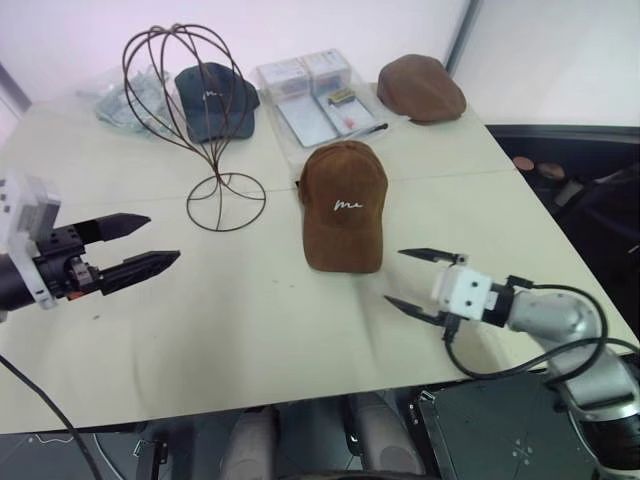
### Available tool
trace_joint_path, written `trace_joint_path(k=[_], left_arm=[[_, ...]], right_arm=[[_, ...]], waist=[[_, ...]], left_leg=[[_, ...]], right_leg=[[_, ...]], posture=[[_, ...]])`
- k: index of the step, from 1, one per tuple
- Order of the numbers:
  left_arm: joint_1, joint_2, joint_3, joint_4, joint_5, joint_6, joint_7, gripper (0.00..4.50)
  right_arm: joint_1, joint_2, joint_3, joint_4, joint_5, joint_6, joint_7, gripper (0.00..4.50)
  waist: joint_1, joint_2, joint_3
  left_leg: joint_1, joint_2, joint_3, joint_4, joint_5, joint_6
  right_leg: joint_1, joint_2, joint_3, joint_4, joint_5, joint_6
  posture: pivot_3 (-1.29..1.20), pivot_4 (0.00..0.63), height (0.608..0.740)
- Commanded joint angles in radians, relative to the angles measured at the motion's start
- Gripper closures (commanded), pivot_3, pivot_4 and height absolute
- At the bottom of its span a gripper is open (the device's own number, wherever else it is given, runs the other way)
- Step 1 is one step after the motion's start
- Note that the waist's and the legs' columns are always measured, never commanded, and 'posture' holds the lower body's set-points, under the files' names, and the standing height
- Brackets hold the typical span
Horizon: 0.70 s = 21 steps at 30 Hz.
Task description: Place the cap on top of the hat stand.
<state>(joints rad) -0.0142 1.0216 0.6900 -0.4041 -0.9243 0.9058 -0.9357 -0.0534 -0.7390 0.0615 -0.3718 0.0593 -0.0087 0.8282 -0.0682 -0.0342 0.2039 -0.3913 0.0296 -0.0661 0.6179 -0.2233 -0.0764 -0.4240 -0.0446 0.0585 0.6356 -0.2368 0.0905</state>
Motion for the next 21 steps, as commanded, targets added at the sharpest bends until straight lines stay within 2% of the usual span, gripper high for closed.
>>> trace_joint_path(k=[1, 4, 9, 13, 15, 21], left_arm=[[-0.021, 0.018, 0.017, -0.005, -0.003, -0.008, 0.015, 0.00], [-0.026, 0.013, 0.023, -0.011, -0.015, 0.000, 0.032, 0.00], [-0.013, 0.006, 0.024, -0.022, -0.012, 0.003, 0.044, 0.00], [-0.006, 0.001, 0.034, -0.026, -0.020, 0.008, 0.059, 0.00], [-0.005, 0.003, 0.036, -0.023, -0.021, 0.006, 0.061, 0.00], [0.006, 0.015, 0.059, -0.024, -0.026, 0.013, 0.066, 0.00]], right_arm=[[-0.015, 0.019, 0.034, -0.009, -0.064, -0.059, -0.031, 0.58], [-0.050, 0.051, 0.079, 0.081, -0.152, -0.163, -0.083, 0.58], [-0.152, 0.070, 0.150, 0.319, -0.370, -0.454, -0.240, 0.58], [-0.237, 0.016, 0.195, 0.564, -0.643, -0.740, -0.515, 0.58], [-0.271, -0.010, 0.217, 0.661, -0.756, -0.826, -0.647, 0.58], [-0.366, -0.013, 0.274, 0.862, -0.952, -0.881, -0.958, 0.58]], waist=[[0.000, 0.000, 0.000], [-0.001, -0.001, 0.000], [-0.001, -0.001, 0.000], [-0.001, 0.000, 0.000], [-0.001, -0.001, 0.000], [-0.003, -0.003, -0.002]], left_leg=[[0.000, 0.000, 0.000, 0.000, 0.000, 0.000], [0.000, 0.000, 0.000, 0.001, 0.000, 0.000], [0.000, 0.000, 0.000, 0.001, 0.000, 0.000], [-0.001, 0.000, 0.001, 0.001, 0.000, 0.000], [-0.001, 0.000, 0.001, 0.001, 0.000, 0.000], [0.001, 0.000, 0.000, 0.003, 0.000, 0.000]], right_leg=[[0.000, 0.000, 0.000, 0.000, 0.000, 0.000], [0.000, 0.000, 0.000, 0.000, 0.000, 0.000], [0.000, 0.000, 0.000, 0.000, 0.000, -0.001], [0.000, 0.000, 0.000, 0.000, 0.002, -0.003], [0.000, 0.000, 0.000, 0.000, 0.002, -0.004], [0.003, 0.000, 0.000, 0.000, 0.003, -0.005]], posture=[[0.00, 0.150, 0.740], [0.00, 0.150, 0.740], [0.00, 0.150, 0.740], [0.00, 0.150, 0.740], [0.00, 0.150, 0.740], [0.00, 0.150, 0.740]])
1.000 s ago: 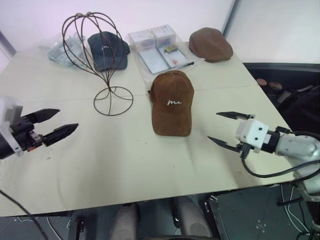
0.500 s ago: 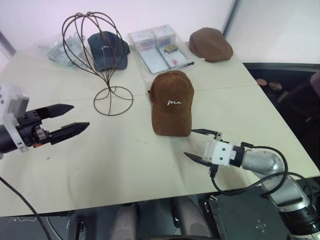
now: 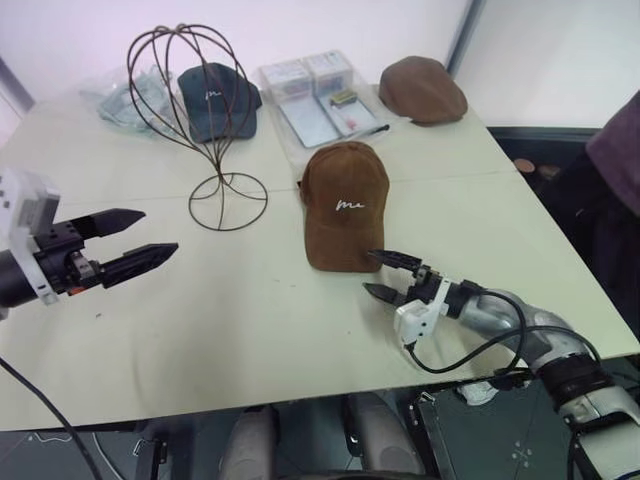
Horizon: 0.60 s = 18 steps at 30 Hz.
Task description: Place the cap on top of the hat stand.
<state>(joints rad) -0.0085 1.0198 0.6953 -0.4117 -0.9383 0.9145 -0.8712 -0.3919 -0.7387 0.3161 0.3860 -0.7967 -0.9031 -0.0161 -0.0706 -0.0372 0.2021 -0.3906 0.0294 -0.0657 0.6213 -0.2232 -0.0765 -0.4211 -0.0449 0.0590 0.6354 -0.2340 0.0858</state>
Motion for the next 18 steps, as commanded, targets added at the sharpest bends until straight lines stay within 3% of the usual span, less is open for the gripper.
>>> trace_joint_path(k=[1, 5, 10, 13, 18], left_arm=[[0.003, 0.020, 0.060, -0.019, -0.014, 0.008, 0.003, 0.00], [0.010, 0.028, 0.085, -0.026, -0.021, 0.023, 0.006, 0.00], [0.015, 0.031, 0.105, -0.035, -0.026, 0.036, 0.008, 0.00], [0.018, 0.034, 0.118, -0.044, -0.032, 0.049, 0.008, 0.00], [0.022, 0.035, 0.130, -0.044, -0.035, 0.051, 0.008, 0.00]], right_arm=[[-0.045, -0.008, 0.035, 0.135, -0.119, 0.017, -0.151, 0.58], [-0.099, 0.022, 0.093, 0.229, -0.155, 0.026, -0.227, 0.58], [-0.146, 0.050, 0.138, 0.301, -0.160, 0.036, -0.268, 0.58], [-0.162, 0.053, 0.157, 0.322, -0.161, 0.032, -0.283, 1.48], [-0.179, 0.067, 0.187, 0.344, -0.158, 0.029, -0.282, 3.93]], waist=[[-0.001, -0.001, 0.000], [-0.003, -0.005, -0.003], [-0.014, -0.011, -0.006], [-0.026, -0.011, -0.006], [-0.034, -0.019, -0.011]], left_leg=[[0.000, 0.000, 0.000, 0.001, 0.000, 0.000], [0.002, 0.000, 0.000, 0.003, 0.000, 0.000], [0.018, 0.000, -0.001, 0.001, 0.000, 0.000], [0.018, 0.000, -0.002, 0.003, -0.001, 0.000], [0.018, -0.001, -0.002, 0.003, -0.001, 0.001]], right_leg=[[0.001, 0.000, 0.000, 0.000, 0.000, 0.000], [0.004, 0.000, 0.000, 0.000, 0.000, 0.000], [0.020, 0.000, 0.001, -0.004, -0.002, 0.003], [0.023, 0.000, 0.001, -0.006, -0.002, 0.003], [0.024, -0.001, 0.002, -0.007, -0.002, 0.003]], posture=[[0.00, 0.150, 0.740], [0.00, 0.150, 0.740], [0.00, 0.150, 0.740], [0.00, 0.150, 0.740], [0.00, 0.150, 0.740]])
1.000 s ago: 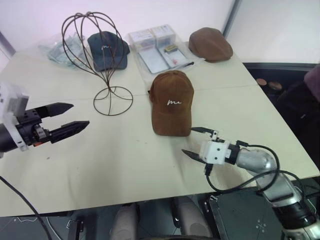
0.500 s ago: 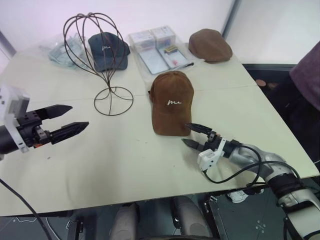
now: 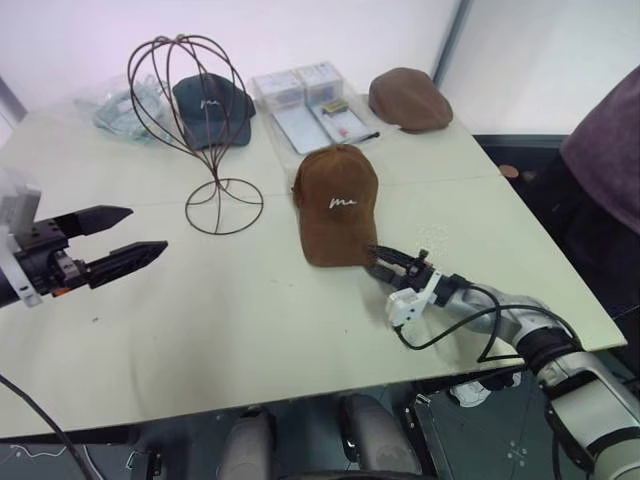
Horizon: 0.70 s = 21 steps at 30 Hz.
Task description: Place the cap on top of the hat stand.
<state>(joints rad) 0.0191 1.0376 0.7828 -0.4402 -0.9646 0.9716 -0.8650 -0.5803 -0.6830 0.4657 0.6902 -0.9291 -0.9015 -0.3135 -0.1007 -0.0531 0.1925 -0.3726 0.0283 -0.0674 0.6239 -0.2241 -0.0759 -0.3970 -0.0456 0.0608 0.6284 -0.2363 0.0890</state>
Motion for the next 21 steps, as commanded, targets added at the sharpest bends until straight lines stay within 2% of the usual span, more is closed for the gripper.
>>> trace_joint_path(k=[1, 9, 14, 18, 21], left_arm=[[-0.006, 0.016, 0.043, -0.015, -0.010, -0.006, 0.004, 0.00], [0.004, 0.010, 0.046, -0.019, -0.010, -0.009, 0.014, 0.00], [0.013, 0.009, 0.057, -0.017, -0.008, -0.012, 0.016, 0.00], [0.023, 0.014, 0.073, -0.013, 0.000, -0.015, 0.012, 0.00], [0.021, 0.033, 0.094, 0.017, 0.016, -0.021, 0.000, 0.00]], right_arm=[[0.008, 0.016, 0.041, 0.038, -0.025, 0.029, 0.015, 4.48], [0.001, 0.070, 0.024, 0.046, 0.032, 0.063, 0.031, 4.48], [0.002, 0.138, -0.099, 0.026, 0.266, 0.127, 0.130, 4.48], [-0.015, 0.191, -0.204, -0.131, 0.393, 0.242, 0.167, 4.48], [-0.039, 0.231, -0.264, -0.283, 0.422, 0.341, 0.174, 4.48]], waist=[[-0.007, -0.004, -0.003], [-0.026, -0.006, -0.004], [-0.030, -0.004, -0.003], [-0.018, 0.006, 0.004], [-0.010, 0.008, 0.005]], left_leg=[[0.000, 0.001, 0.000, -0.001, 0.000, 0.000], [0.002, 0.002, 0.000, -0.001, 0.000, 0.000], [0.002, 0.003, 0.000, -0.003, 0.000, 0.000], [-0.004, 0.002, 0.000, -0.005, 0.000, 0.000], [-0.005, 0.002, 0.001, -0.011, 0.000, 0.000]], right_leg=[[0.000, 0.001, 0.000, 0.000, 0.000, 0.000], [0.000, 0.002, 0.000, 0.000, 0.000, 0.000], [-0.002, 0.002, 0.000, 0.001, 0.000, 0.000], [-0.008, 0.002, 0.000, 0.002, 0.000, 0.000], [-0.012, 0.002, 0.001, 0.002, 0.000, 0.000]], posture=[[0.00, 0.150, 0.740], [0.00, 0.150, 0.740], [0.00, 0.150, 0.740], [0.00, 0.150, 0.740], [0.00, 0.150, 0.740]])
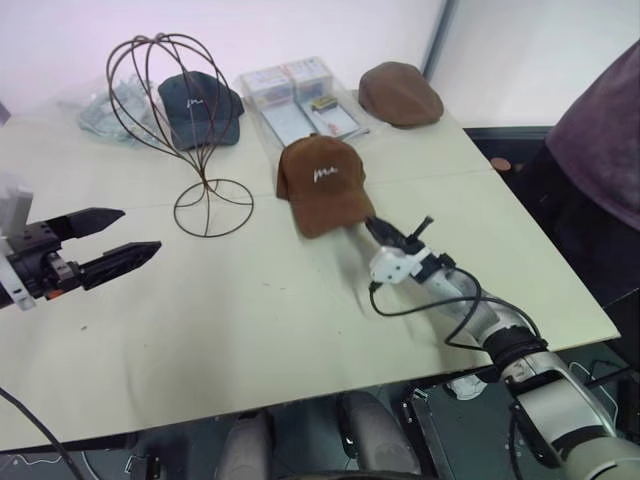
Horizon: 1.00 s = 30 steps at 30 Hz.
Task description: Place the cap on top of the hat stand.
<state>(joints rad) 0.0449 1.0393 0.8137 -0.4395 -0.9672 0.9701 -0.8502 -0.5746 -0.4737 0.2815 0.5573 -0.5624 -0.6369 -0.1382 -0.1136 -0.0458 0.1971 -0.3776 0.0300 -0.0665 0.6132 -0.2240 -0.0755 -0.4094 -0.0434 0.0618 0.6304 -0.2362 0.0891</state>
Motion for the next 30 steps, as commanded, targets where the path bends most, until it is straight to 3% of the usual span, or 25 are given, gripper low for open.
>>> trace_joint_path(k=[1, 5, 17, 24, 30], left_arm=[[-0.007, 0.038, 0.068, 0.026, 0.023, -0.022, -0.019, 0.00], [-0.016, 0.060, 0.084, 0.060, 0.044, -0.032, -0.038, 0.00], [-0.125, 0.179, 0.140, 0.260, 0.103, -0.068, -0.126, 0.00], [-0.191, 0.255, 0.205, 0.365, 0.141, -0.062, -0.185, 0.00], [-0.176, 0.240, 0.257, 0.357, 0.167, -0.040, -0.209, 0.00]], right_arm=[[-0.057, 0.036, -0.099, -0.195, 0.061, 0.114, -0.002, 4.48], [-0.125, 0.090, -0.159, -0.346, 0.079, 0.248, 0.008, 4.48], [-0.390, 0.274, -0.144, -0.525, 0.137, 0.458, 0.094, 4.48], [-0.395, 0.413, -0.073, -0.545, 0.170, 0.475, 0.125, 4.48], [-0.360, 0.497, 0.004, -0.518, 0.158, 0.444, 0.124, 4.48]], waist=[[0.006, 0.001, 0.000], [0.018, 0.003, 0.002], [0.016, 0.006, 0.003], [0.014, 0.006, 0.004], [0.016, 0.006, 0.004]], left_leg=[[0.000, 0.000, 0.000, -0.001, 0.000, 0.000], [-0.016, 0.001, 0.000, -0.002, 0.000, 0.000], [-0.016, 0.001, 0.000, -0.002, 0.000, 0.000], [-0.016, 0.001, 0.001, -0.003, 0.000, 0.000], [-0.016, 0.001, 0.001, -0.003, 0.000, 0.000]], right_leg=[[-0.001, 0.001, 0.000, 0.000, 0.000, 0.000], [-0.020, 0.002, 0.000, 0.005, 0.001, -0.002], [-0.020, 0.002, 0.000, 0.004, 0.001, -0.002], [-0.020, 0.001, 0.000, 0.003, 0.001, -0.001], [-0.021, 0.001, -0.001, 0.004, 0.001, -0.001]], posture=[[0.00, 0.150, 0.740], [0.00, 0.150, 0.740], [0.00, 0.150, 0.740], [0.00, 0.150, 0.740], [0.00, 0.150, 0.740]])
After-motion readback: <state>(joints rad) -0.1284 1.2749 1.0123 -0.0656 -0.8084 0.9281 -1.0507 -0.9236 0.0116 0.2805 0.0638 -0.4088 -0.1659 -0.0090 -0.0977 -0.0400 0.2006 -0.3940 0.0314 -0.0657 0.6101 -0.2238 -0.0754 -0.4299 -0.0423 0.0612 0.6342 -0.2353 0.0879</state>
